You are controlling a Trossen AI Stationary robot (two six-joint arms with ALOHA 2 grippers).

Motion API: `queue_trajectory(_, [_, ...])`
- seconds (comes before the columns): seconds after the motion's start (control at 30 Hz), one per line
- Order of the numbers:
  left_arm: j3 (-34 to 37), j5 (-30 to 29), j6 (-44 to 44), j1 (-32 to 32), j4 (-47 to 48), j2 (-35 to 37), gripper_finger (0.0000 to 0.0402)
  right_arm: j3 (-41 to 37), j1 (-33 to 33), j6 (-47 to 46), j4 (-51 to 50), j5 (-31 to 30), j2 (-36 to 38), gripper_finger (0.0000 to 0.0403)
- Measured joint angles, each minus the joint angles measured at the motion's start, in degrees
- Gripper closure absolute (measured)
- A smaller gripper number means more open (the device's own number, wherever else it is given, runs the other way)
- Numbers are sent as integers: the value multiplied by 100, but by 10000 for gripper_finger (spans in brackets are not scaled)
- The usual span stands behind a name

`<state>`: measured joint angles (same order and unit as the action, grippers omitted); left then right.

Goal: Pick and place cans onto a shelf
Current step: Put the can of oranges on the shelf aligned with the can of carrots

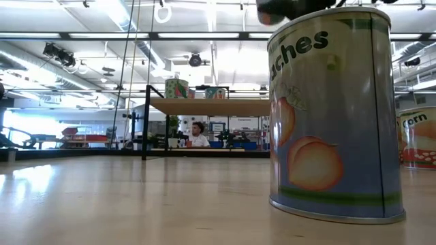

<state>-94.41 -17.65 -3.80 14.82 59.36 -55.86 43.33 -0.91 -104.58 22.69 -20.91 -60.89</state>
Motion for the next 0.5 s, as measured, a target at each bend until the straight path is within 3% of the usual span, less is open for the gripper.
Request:
queue_trajectory(0.23, [0,100,308,-42,101,-102,214,-2,-653,-790,311,532,-646,116])
queue_trajectory(0.37, [0,112,521,-67,95,-161,214,-7,-640,-1033,1720,693,-1433,117])
queue_trajectory(0.5, [0,103,711,-64,97,-215,214,0,-640,-1408,3044,255,-2211,117])
